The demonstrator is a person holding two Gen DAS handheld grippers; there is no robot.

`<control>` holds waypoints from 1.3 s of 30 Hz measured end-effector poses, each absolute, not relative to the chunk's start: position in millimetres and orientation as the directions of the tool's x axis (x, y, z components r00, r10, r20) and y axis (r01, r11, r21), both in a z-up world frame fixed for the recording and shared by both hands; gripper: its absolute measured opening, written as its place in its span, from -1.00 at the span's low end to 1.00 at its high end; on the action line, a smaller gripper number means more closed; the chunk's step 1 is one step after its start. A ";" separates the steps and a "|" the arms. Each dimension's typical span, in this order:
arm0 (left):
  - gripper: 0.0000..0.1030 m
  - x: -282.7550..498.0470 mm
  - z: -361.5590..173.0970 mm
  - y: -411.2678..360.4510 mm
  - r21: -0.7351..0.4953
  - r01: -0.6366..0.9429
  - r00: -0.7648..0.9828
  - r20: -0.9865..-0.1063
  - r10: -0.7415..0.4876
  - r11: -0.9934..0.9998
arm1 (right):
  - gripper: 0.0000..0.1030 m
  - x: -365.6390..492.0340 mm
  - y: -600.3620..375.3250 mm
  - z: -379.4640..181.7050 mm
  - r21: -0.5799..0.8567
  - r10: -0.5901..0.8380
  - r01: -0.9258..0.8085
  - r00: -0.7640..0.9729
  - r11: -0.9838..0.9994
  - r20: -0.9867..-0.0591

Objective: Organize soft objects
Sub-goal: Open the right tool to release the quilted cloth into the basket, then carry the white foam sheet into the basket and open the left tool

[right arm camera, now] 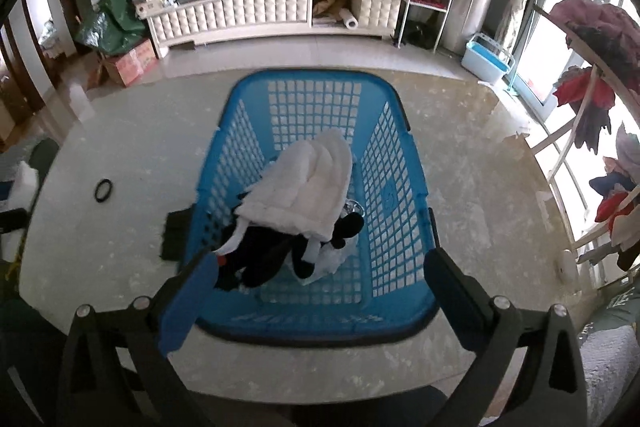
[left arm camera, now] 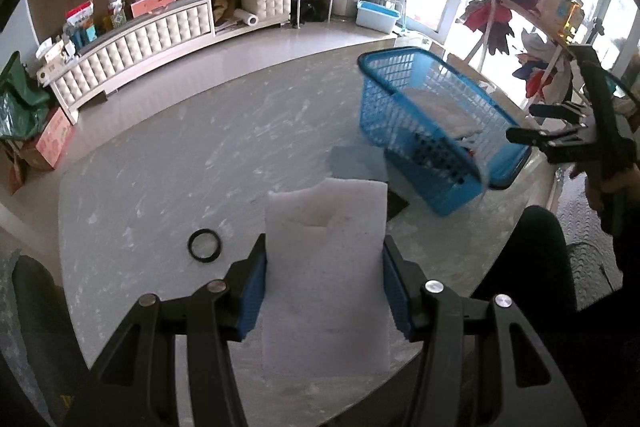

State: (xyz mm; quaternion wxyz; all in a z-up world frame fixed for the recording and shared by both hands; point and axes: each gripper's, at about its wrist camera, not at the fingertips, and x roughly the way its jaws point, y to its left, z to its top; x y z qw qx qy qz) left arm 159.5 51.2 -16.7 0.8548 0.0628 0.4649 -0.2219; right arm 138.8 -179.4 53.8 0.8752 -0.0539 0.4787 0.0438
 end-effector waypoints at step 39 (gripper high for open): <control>-0.03 196.2 -8.2 -155.6 -0.101 0.670 0.351 -0.830 -0.434 0.735 | 1.00 116.4 -228.9 41.6 0.074 0.112 -0.089 0.579 0.993 -0.808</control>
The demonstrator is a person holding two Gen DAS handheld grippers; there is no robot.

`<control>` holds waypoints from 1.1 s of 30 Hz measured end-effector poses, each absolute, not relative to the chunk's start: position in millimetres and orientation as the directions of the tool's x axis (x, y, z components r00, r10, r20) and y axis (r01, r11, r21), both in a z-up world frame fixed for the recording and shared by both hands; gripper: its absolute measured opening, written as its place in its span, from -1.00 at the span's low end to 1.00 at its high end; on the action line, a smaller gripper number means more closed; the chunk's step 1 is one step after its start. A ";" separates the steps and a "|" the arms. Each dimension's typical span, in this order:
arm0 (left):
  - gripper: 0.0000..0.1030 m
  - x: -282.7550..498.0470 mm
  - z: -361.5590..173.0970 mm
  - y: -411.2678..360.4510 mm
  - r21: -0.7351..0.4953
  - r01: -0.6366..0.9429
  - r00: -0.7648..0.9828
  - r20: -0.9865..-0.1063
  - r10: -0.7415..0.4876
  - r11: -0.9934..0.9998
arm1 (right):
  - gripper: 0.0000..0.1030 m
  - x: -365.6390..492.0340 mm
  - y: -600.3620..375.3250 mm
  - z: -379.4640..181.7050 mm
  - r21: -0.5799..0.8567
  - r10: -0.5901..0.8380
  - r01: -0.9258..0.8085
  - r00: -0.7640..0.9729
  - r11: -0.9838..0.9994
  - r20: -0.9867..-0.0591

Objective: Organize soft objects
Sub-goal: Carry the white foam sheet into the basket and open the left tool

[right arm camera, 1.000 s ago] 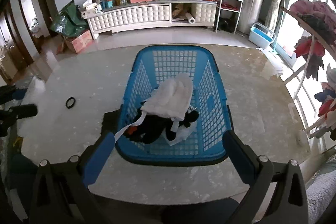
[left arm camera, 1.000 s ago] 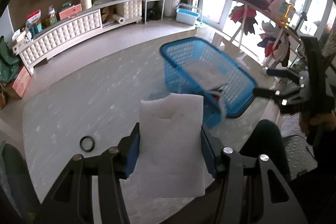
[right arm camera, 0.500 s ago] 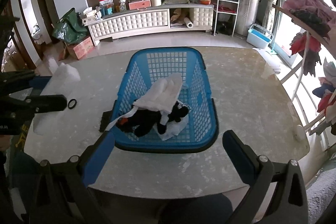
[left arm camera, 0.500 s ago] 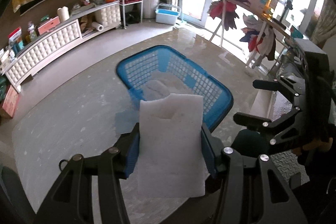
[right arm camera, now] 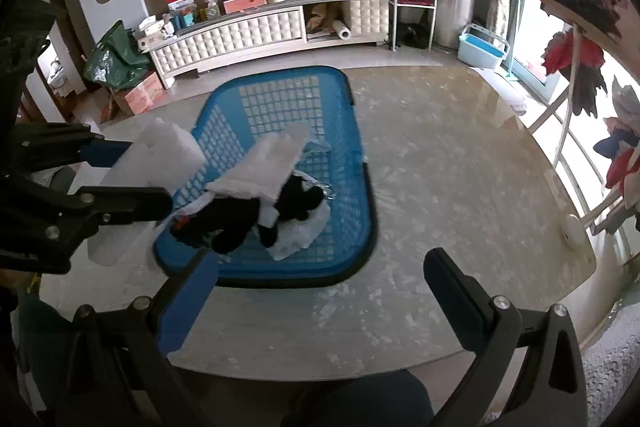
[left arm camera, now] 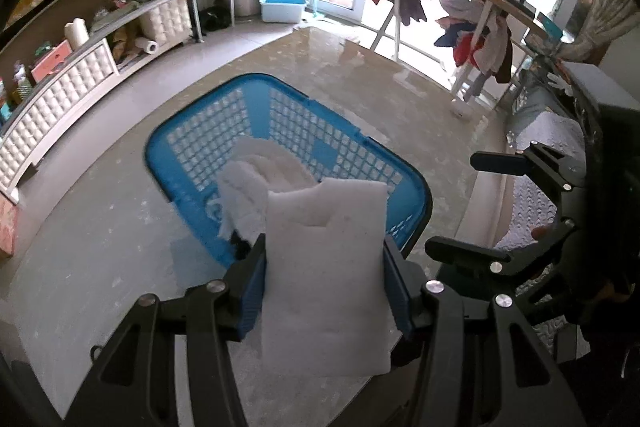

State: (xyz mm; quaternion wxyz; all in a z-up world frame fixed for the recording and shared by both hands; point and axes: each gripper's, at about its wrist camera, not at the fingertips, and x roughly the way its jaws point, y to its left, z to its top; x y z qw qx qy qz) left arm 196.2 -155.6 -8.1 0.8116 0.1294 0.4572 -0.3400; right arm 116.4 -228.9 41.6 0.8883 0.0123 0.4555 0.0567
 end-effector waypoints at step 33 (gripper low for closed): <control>-0.01 247.0 -76.6 -249.4 -0.154 0.752 0.182 -0.886 -0.427 0.641 | 1.00 122.9 -270.9 26.1 0.154 0.117 0.021 0.549 0.988 -0.827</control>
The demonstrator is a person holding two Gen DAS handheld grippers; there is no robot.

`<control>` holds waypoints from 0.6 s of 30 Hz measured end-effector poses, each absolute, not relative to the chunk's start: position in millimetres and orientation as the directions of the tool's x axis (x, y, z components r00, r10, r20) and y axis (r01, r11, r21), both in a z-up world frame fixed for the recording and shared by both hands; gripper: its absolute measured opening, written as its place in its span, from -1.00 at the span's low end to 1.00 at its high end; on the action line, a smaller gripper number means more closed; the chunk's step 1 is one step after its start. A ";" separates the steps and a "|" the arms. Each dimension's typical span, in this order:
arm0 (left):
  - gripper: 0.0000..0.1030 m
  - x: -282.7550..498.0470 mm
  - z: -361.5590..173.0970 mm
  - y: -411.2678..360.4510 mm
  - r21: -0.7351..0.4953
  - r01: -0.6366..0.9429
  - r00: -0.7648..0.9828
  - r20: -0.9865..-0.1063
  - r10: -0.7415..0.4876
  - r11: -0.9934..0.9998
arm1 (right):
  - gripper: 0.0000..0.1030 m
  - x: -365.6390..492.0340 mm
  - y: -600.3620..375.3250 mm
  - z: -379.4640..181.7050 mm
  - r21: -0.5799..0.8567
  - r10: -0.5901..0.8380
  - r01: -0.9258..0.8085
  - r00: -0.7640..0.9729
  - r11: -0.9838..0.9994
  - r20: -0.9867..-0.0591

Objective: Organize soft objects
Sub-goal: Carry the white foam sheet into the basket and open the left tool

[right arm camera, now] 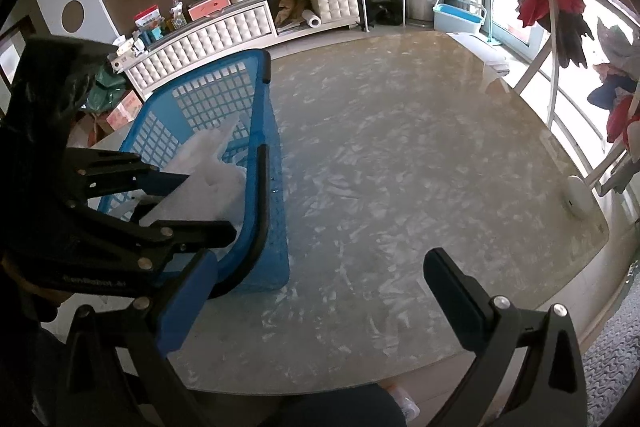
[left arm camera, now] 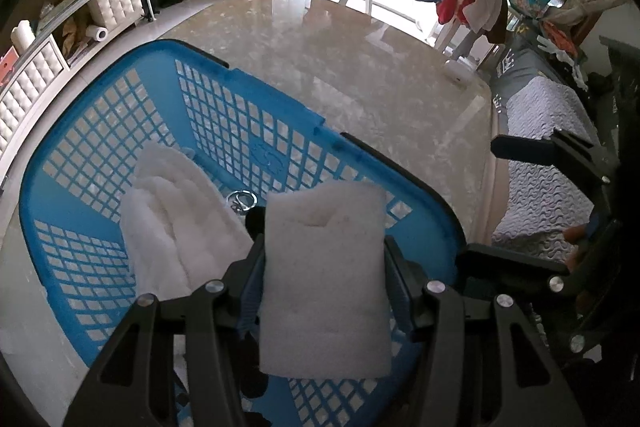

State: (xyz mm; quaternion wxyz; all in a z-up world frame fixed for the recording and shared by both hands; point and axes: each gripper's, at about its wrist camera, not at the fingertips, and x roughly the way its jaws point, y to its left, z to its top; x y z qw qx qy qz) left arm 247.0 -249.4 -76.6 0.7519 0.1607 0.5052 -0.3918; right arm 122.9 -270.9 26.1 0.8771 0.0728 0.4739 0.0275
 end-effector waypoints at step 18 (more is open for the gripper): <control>0.67 241.2 -64.0 -243.5 -0.129 0.756 0.216 -0.876 -0.432 0.641 | 1.00 117.1 -269.6 38.2 0.155 0.113 0.026 0.569 0.988 -0.815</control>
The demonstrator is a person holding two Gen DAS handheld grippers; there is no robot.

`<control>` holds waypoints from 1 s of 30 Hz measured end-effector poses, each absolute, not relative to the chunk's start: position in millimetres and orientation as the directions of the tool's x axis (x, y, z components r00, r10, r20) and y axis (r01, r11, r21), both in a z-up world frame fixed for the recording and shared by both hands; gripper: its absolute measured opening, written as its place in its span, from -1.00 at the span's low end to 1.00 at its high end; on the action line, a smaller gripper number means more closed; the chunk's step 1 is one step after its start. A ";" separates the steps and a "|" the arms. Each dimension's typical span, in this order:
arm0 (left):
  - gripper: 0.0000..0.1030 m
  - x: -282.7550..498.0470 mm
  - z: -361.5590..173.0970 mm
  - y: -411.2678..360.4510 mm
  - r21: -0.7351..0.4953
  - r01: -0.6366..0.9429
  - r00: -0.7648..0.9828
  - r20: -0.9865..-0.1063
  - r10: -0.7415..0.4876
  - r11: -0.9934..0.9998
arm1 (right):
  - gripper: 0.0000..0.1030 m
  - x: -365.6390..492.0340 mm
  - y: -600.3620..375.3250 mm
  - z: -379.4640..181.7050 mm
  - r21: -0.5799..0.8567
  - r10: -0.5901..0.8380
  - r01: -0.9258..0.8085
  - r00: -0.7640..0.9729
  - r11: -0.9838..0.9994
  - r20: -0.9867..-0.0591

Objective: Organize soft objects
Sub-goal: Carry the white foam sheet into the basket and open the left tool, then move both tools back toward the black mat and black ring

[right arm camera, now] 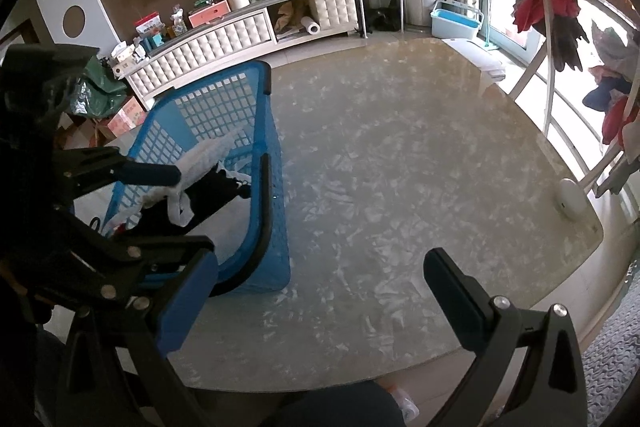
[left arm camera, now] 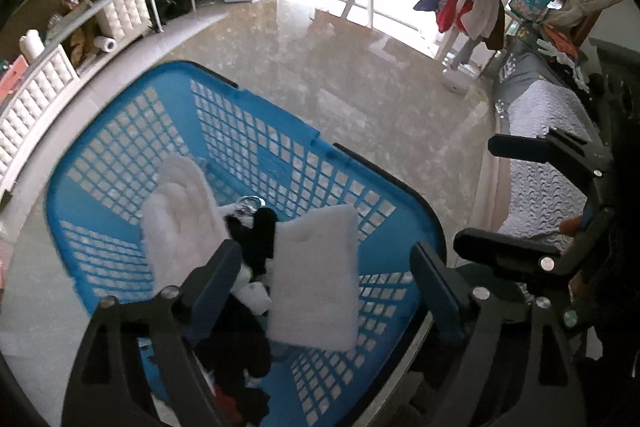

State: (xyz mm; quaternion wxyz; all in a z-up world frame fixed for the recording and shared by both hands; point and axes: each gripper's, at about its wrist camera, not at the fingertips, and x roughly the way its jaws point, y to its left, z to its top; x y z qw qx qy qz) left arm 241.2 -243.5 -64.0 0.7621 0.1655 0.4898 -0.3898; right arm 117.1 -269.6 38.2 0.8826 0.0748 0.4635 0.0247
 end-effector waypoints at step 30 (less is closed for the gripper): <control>1.00 123.3 41.8 -67.4 -0.002 0.489 0.593 -0.732 -0.334 0.872 | 1.00 76.9 -141.0 105.7 0.156 0.259 -0.214 0.642 0.964 -0.722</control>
